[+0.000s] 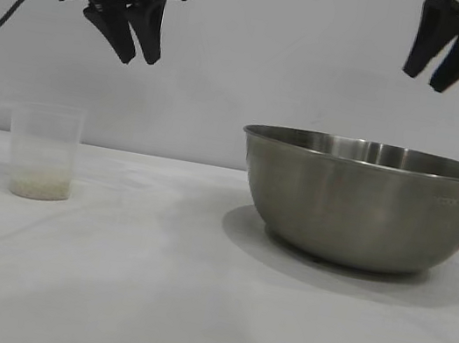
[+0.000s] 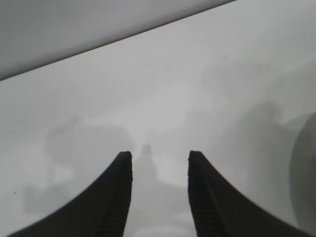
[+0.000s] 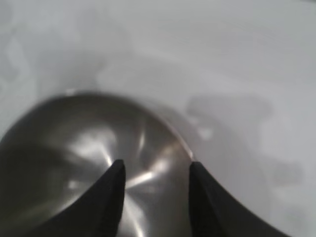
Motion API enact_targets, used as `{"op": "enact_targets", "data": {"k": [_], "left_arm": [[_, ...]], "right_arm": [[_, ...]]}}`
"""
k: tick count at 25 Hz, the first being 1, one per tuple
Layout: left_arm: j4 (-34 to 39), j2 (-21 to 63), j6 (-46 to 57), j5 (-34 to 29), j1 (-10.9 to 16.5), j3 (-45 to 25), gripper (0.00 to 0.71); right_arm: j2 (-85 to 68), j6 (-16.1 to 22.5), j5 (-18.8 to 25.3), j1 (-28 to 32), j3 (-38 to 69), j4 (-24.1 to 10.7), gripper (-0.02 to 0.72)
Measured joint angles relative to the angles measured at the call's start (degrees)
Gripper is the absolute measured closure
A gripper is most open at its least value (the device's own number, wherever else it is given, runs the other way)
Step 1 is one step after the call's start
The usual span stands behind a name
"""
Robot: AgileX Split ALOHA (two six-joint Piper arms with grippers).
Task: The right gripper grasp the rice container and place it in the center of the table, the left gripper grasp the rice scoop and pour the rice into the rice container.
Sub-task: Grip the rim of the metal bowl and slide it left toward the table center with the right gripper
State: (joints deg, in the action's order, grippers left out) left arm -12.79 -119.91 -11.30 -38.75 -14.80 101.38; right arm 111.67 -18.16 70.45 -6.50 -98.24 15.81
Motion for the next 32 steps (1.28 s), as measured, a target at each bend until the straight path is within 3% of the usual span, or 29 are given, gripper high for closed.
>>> {"op": "enact_targets", "data": {"k": [1, 2, 14, 21, 32], "left_arm": [[0.00, 0.00, 0.00, 0.00, 0.00, 0.00, 0.443], [0.00, 0.00, 0.00, 0.00, 0.00, 0.00, 0.443], [0.00, 0.00, 0.00, -0.25, 0.00, 0.00, 0.443], [0.00, 0.00, 0.00, -0.18, 0.00, 0.00, 0.443], [0.00, 0.00, 0.00, -0.18, 0.00, 0.00, 0.443]], "right_arm": [[-0.09, 0.07, 0.12, 0.00, 0.00, -0.04, 0.416], [-0.09, 0.13, 0.12, 0.00, 0.00, -0.04, 0.478], [-0.22, 0.70, -0.07, 0.00, 7.82, -0.57, 0.475], [-0.22, 0.70, -4.80, 0.00, 11.91, -2.01, 0.475], [1.62, 0.78, -7.80, 0.00, 12.00, -2.57, 0.475]]}}
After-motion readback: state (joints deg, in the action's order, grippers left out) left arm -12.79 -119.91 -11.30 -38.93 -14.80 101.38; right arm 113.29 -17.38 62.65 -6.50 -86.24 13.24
